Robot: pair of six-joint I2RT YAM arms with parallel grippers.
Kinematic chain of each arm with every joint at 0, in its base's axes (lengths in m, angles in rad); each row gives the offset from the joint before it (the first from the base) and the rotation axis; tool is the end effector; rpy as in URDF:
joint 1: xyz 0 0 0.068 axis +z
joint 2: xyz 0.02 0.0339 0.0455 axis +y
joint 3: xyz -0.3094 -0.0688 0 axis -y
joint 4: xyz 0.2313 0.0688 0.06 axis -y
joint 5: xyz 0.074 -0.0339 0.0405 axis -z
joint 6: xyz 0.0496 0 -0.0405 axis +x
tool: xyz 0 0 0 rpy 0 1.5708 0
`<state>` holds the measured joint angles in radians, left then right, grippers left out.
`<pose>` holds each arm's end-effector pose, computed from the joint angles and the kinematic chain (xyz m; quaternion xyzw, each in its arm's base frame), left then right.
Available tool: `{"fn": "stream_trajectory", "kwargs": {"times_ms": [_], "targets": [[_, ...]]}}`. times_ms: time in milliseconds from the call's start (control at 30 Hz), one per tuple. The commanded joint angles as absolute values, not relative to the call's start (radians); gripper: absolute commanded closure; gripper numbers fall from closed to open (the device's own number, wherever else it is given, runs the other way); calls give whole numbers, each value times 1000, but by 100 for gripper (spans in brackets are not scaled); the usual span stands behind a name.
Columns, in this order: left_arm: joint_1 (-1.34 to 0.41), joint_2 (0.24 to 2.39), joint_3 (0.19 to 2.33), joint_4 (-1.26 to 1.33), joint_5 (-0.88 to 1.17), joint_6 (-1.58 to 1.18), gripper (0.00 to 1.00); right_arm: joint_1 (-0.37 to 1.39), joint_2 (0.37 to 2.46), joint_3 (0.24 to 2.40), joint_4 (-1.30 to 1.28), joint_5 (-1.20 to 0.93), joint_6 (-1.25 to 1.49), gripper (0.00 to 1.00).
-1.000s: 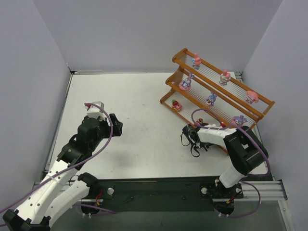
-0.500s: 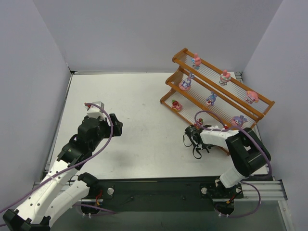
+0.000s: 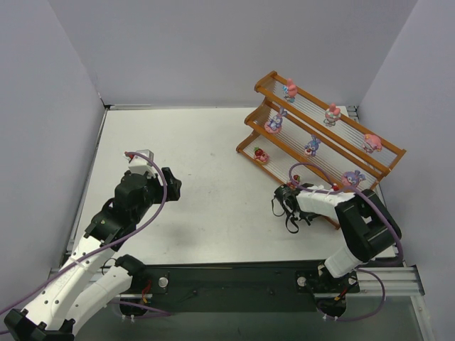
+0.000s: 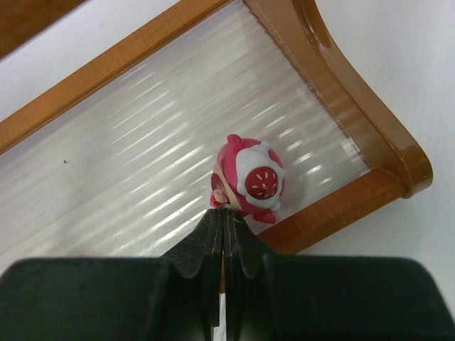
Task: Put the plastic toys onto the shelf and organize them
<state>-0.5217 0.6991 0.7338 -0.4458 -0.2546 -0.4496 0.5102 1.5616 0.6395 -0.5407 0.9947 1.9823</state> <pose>0.1138 -0.0510 0.3318 -0.0396 0.8317 -0.1598 0.5302 0.2085 0.0690 0.1744 0.6083 0.6331 -0.1070 0.4667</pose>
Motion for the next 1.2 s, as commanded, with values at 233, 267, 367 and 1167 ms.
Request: {"fn": "stream_trajectory", "kwargs": {"times_ms": [233, 267, 367, 1167], "targets": [[-517, 693, 761, -383, -255, -440, 7, 506, 1517, 634, -640, 954, 2152, 100], [-517, 693, 762, -383, -255, -440, 7, 506, 1513, 632, -643, 956, 2155, 100], [-517, 693, 761, -383, -255, -440, 7, 506, 1500, 618, -655, 960, 2177, 100], [-517, 692, 761, -380, -250, -442, 7, 471, 1428, 572, -698, 951, 2206, 100]]}}
